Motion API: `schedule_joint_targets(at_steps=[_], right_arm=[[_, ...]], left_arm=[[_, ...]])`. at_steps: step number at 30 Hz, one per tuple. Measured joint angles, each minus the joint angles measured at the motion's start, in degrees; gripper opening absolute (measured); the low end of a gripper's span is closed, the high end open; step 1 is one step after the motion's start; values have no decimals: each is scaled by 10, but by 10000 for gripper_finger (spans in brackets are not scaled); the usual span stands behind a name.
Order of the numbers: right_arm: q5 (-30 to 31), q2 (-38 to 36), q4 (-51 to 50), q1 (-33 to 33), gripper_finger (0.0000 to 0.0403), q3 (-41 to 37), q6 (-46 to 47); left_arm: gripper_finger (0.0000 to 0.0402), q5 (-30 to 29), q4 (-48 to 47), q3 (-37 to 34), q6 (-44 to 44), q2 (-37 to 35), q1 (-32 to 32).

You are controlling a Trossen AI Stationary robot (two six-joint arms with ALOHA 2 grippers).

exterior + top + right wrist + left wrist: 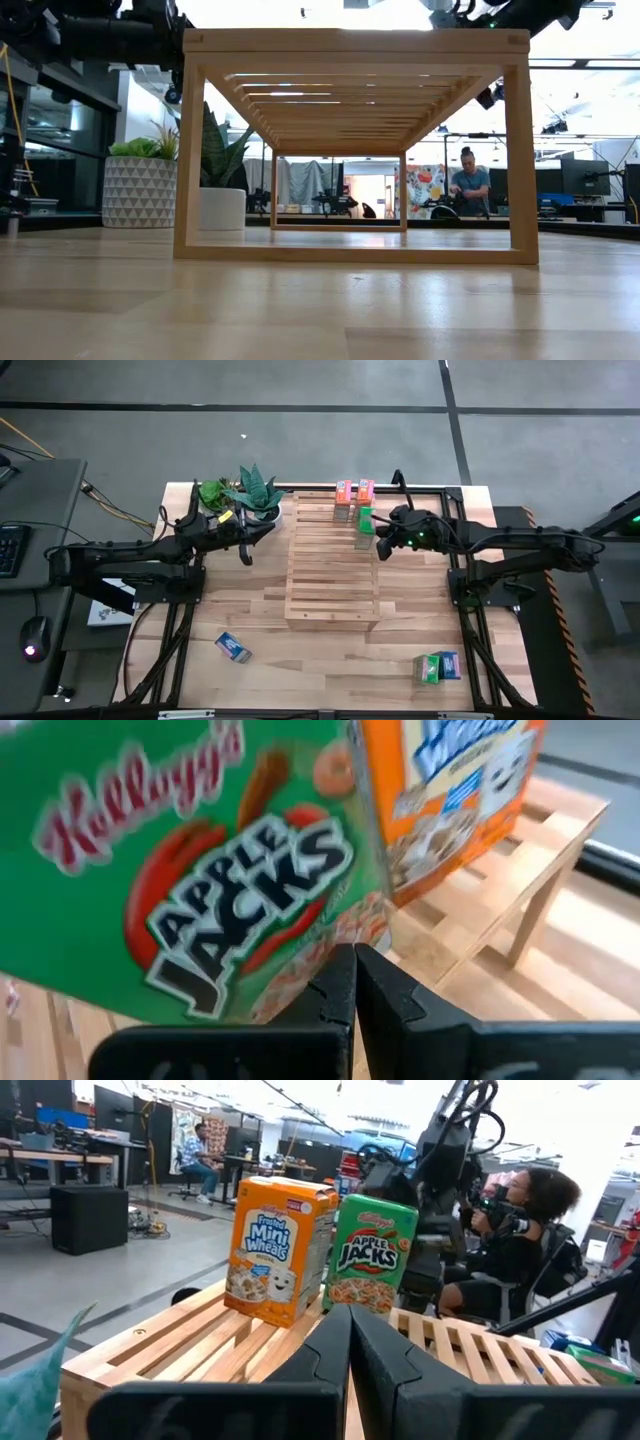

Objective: Stack cereal on shelf
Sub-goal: Put the top green cereal box on the shelf

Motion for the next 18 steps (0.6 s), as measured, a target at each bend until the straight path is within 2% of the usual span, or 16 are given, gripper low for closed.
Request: schedule_joint_targets(at_steps=[8, 18], right_arm=[[-14, 22, 26, 0, 0, 0, -13], [-14, 20, 12, 0, 0, 0, -14]], left_arm=[[0, -8, 0, 0, 0, 0, 0], [0, -8, -4, 0, 0, 0, 0]])
